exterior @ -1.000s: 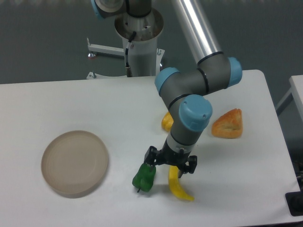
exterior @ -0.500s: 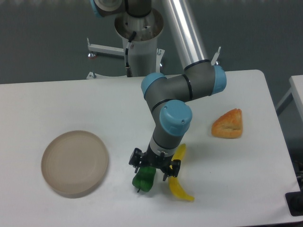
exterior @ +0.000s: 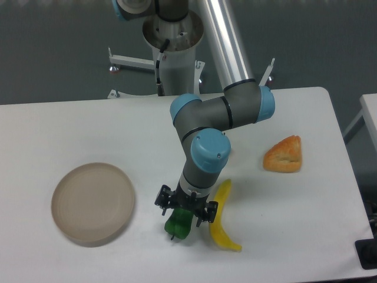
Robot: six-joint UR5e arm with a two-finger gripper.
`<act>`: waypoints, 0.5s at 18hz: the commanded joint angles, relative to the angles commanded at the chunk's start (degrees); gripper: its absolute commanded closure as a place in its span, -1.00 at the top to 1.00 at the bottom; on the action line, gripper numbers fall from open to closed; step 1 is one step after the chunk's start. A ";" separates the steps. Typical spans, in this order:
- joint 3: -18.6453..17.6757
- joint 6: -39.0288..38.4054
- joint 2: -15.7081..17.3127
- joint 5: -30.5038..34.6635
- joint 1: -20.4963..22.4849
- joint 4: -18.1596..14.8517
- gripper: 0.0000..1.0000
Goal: Pick up the green pepper from the table
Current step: 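Close the gripper on the green bell pepper's top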
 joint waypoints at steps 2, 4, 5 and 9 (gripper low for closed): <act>-0.53 0.80 0.00 0.35 -0.09 0.00 1.00; -0.79 0.80 0.00 0.44 -0.17 0.00 1.00; -0.79 0.71 0.00 0.36 -0.18 0.00 1.00; -0.70 0.71 -0.35 0.53 -0.18 0.00 1.00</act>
